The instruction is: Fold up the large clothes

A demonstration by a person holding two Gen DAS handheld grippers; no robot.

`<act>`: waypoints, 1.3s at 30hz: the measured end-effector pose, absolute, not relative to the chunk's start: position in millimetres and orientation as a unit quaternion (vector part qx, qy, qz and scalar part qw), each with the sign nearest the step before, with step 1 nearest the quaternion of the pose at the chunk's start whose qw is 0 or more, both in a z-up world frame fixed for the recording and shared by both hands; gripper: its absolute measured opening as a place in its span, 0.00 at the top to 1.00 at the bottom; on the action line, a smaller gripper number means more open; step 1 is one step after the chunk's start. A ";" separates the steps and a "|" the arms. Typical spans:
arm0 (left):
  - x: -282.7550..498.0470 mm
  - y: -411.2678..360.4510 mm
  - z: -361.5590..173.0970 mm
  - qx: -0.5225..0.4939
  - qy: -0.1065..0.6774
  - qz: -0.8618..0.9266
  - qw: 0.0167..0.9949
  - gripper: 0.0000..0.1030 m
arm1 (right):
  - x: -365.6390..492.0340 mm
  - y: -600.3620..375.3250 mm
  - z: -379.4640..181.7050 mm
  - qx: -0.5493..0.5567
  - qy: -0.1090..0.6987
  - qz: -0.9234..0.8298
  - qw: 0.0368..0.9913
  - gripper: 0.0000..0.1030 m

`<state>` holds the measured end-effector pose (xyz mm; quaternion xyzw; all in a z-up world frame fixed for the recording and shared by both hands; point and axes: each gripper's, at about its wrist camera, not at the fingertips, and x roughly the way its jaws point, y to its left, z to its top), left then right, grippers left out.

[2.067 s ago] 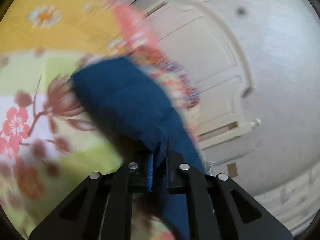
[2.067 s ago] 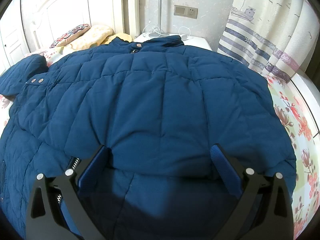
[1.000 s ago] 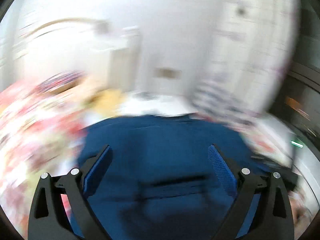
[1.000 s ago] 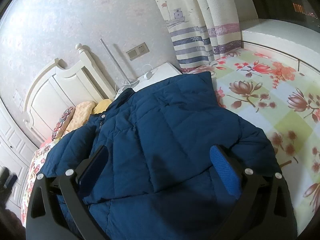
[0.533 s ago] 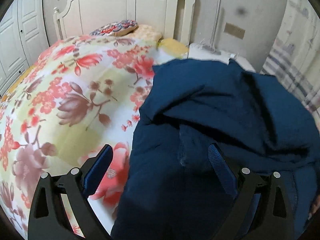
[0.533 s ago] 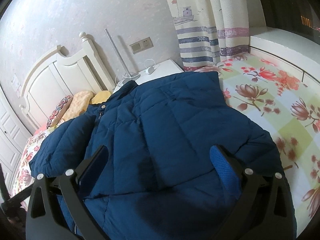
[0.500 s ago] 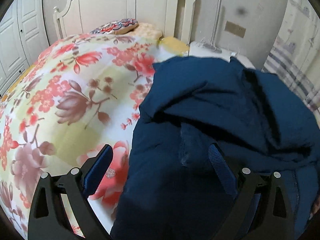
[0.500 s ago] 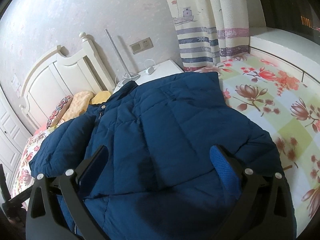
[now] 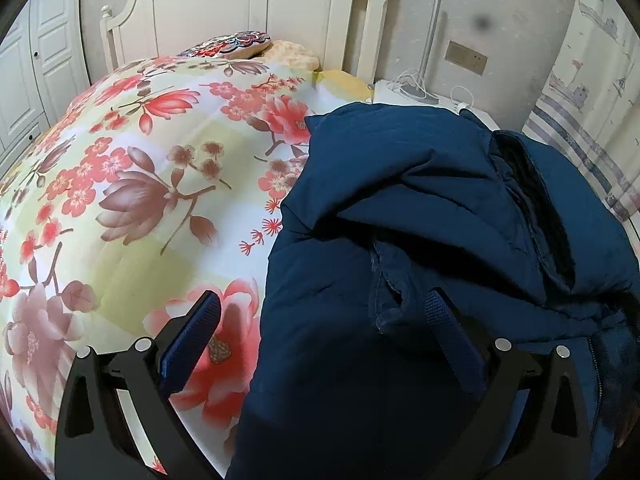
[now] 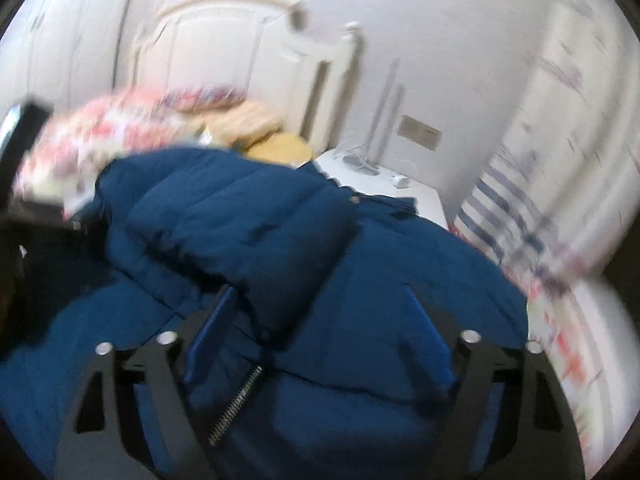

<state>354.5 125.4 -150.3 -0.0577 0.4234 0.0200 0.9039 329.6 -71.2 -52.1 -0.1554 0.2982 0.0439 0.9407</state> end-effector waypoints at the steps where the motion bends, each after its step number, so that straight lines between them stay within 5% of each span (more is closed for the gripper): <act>1: 354.8 126.1 -150.5 -0.060 0.424 0.019 0.904 0.04 | 335.6 -60.4 -52.3 -0.185 0.301 0.041 0.934 0.27; 10: 355.9 127.6 -151.8 -0.064 0.427 0.016 0.902 0.04 | 357.8 26.3 -79.0 -0.408 0.288 0.025 0.866 0.27; 12: 356.2 128.4 -152.0 -0.066 0.428 0.015 0.902 0.04 | 358.0 33.2 -75.3 -0.409 0.278 0.036 0.868 0.52; 13: 356.4 128.8 -152.1 -0.066 0.428 0.014 0.901 0.04 | 358.8 30.2 -68.5 -0.386 0.282 0.042 0.877 0.68; 14: 356.3 128.9 -152.1 -0.067 0.428 0.014 0.901 0.04 | 357.5 19.7 -54.7 -0.339 0.278 0.043 0.898 0.74; 19: 357.1 129.7 -152.5 -0.068 0.428 0.013 0.901 0.04 | 349.7 -125.7 -4.6 0.103 0.278 0.114 0.948 0.76; 23: 357.1 129.7 -152.9 -0.069 0.429 0.013 0.901 0.04 | 343.2 -233.7 -61.2 0.371 0.303 0.106 0.872 0.70; 25: 357.2 129.9 -153.4 -0.071 0.429 0.012 0.900 0.04 | 340.2 -258.6 -94.0 0.389 0.355 0.050 0.849 0.56; 33: 357.9 132.0 -154.0 -0.076 0.431 0.009 0.899 0.04 | 316.4 -274.3 -98.1 0.403 0.338 0.049 0.849 0.45; 34: 357.8 132.0 -154.1 -0.076 0.431 0.009 0.899 0.04 | 315.5 -274.1 -98.7 0.401 0.338 0.048 0.850 0.52; 35: 357.8 132.0 -154.0 -0.077 0.430 0.009 0.899 0.04 | 317.0 -272.8 -100.1 0.392 0.344 0.049 0.852 0.72; 39: 357.5 131.8 -154.4 -0.077 0.430 0.009 0.899 0.04 | 310.5 -258.7 -79.5 0.374 0.325 0.063 0.867 0.82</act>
